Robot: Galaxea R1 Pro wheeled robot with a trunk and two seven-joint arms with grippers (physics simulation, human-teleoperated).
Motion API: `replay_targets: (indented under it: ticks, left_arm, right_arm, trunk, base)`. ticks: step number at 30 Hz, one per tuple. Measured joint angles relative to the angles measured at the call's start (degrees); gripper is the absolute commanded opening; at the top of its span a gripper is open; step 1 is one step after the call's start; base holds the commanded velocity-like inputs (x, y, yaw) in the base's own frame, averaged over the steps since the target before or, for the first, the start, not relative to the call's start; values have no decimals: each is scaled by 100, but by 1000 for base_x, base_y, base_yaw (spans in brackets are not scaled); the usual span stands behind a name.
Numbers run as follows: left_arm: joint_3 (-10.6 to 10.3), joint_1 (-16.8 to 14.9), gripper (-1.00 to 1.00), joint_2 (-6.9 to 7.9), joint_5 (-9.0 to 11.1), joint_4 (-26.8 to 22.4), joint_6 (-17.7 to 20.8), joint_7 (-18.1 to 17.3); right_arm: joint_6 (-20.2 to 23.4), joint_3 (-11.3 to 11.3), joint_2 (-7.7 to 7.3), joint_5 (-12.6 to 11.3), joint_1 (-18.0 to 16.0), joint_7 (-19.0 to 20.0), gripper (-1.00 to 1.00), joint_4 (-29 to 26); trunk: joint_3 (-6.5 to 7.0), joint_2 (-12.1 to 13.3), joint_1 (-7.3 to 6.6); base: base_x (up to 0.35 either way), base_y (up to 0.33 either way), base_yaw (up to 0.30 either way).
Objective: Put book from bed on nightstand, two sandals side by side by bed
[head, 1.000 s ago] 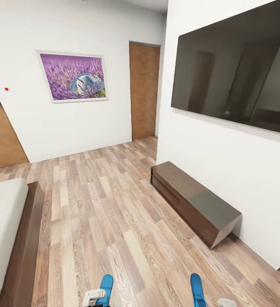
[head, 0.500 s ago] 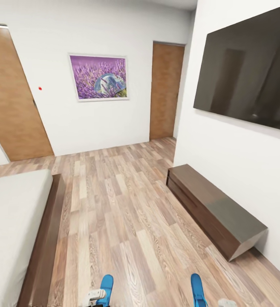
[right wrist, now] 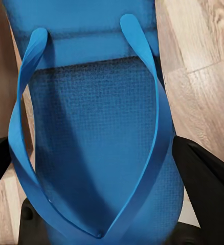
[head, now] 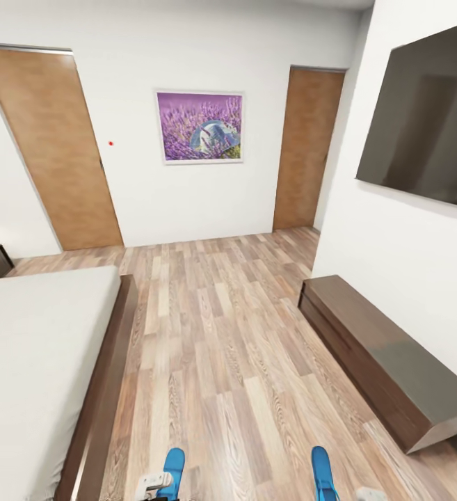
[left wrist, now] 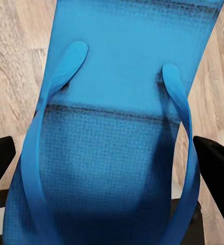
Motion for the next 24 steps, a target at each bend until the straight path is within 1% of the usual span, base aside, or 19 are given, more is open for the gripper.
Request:
replay_targets:
  ticks: [16,19,24]
  left_arm:
    - [0,0,-100,-3,0,0,0,0]
    - [0,-1,-100,-4,0,1,0,0]
    - [0,-2,-100,-8,0,3,0,-3]
  right_arm:
    - [0,-4,-8,-32,0,14,-100,0]
    - [0,-4,-9,-35,1,21,-100,-1]
    - [0,-2,-10,-36,2,40,-100,-2]
  trunk:
    - [0,0,0]
    - [0,0,0]
    - [0,0,0]
  base:
    - [0,0,284]
    - [0,0,150]
    - [0,0,24]
